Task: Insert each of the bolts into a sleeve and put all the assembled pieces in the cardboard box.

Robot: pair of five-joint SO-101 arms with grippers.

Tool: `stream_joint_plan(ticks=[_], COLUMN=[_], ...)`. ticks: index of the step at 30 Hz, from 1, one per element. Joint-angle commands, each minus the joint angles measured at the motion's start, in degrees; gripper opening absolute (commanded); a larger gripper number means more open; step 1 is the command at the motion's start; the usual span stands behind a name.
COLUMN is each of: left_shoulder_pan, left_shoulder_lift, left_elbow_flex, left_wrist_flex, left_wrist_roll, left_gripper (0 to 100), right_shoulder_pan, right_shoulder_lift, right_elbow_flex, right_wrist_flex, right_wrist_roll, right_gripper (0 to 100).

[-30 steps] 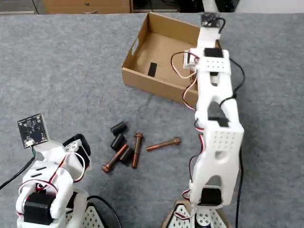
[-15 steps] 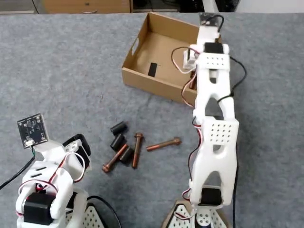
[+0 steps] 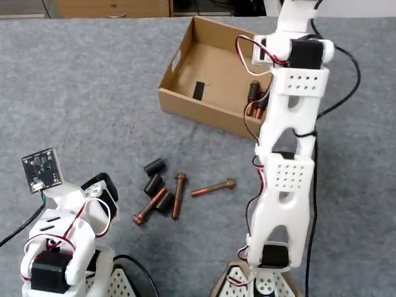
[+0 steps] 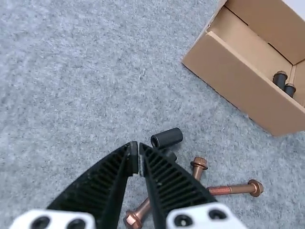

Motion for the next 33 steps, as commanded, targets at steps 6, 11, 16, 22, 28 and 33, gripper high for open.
stream_joint_plan(ticks=[6,11,16,22,28,33], left_shoulder_pan=[-0.6,-0.6,-0.6,-0.6,-0.6,-0.6], left_shoulder_lift=[-1.6,-1.7,-1.9,-1.9,-1.9,-1.9], left_elbow_flex=[-0.5,0.3,0.7,0.7,0.7,0.7], left_wrist_flex=[-1.1,-1.3,-1.4,-1.4,-1.4,-1.4], left_wrist_roll=[-0.4,-0.3,-0.4,-0.3,-0.2,-0.2], left_gripper=[2,2,2,2,2,2], right_shoulder_pan=[-1.5,-6.0,-13.1,-24.2,-30.5,-31.3], right_shoulder_lift=[-24.0,-39.4,-57.1,-76.3,-83.3,-83.3], right_elbow_flex=[6.6,24.8,49.6,68.3,85.8,94.1], right_wrist_flex=[1.1,1.1,1.0,0.7,0.7,-0.1], right_wrist_roll=[-0.7,-0.7,-2.4,-15.8,-27.7,-29.1], right_gripper=[18.9,18.9,18.9,18.9,18.9,18.9])
